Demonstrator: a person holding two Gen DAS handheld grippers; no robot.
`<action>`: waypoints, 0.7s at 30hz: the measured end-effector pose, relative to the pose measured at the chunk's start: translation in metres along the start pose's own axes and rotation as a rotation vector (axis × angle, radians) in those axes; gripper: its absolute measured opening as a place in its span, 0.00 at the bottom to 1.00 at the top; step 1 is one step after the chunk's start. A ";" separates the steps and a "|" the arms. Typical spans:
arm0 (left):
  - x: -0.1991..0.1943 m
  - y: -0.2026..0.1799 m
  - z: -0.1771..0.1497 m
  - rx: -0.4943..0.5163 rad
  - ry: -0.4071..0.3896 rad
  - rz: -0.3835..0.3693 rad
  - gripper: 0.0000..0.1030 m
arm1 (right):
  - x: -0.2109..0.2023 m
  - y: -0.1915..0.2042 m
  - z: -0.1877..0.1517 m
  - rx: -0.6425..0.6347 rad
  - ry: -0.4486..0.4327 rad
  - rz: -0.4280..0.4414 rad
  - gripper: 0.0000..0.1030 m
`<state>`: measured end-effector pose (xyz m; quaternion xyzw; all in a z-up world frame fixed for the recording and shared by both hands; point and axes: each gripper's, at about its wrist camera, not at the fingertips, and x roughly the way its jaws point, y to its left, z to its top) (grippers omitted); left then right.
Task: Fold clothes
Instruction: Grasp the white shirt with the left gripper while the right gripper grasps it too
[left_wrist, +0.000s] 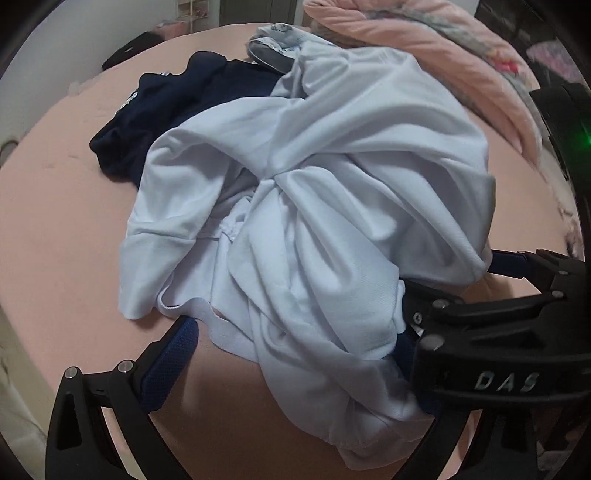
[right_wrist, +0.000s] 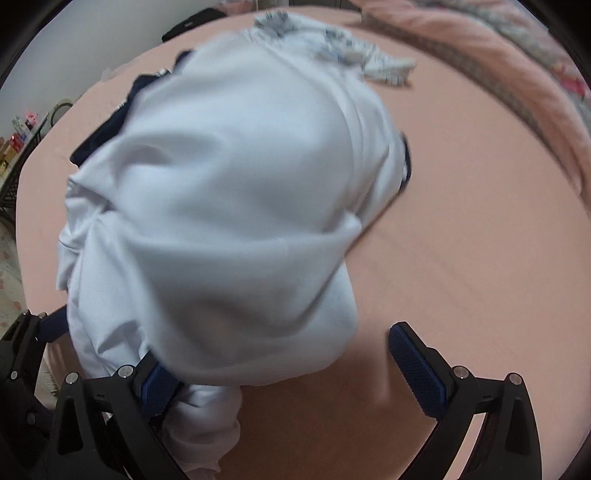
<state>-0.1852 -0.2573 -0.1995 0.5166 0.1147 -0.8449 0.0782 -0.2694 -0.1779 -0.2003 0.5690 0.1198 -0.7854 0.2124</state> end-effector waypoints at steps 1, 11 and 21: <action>0.000 0.001 0.001 0.001 -0.001 0.001 1.00 | 0.001 -0.003 0.000 0.008 0.003 0.018 1.00; -0.012 0.009 0.012 0.048 -0.060 -0.075 0.14 | -0.020 -0.003 0.008 -0.036 -0.032 0.062 0.39; -0.052 -0.046 0.033 0.226 -0.053 -0.232 0.11 | -0.091 -0.040 -0.017 -0.077 -0.181 0.021 0.07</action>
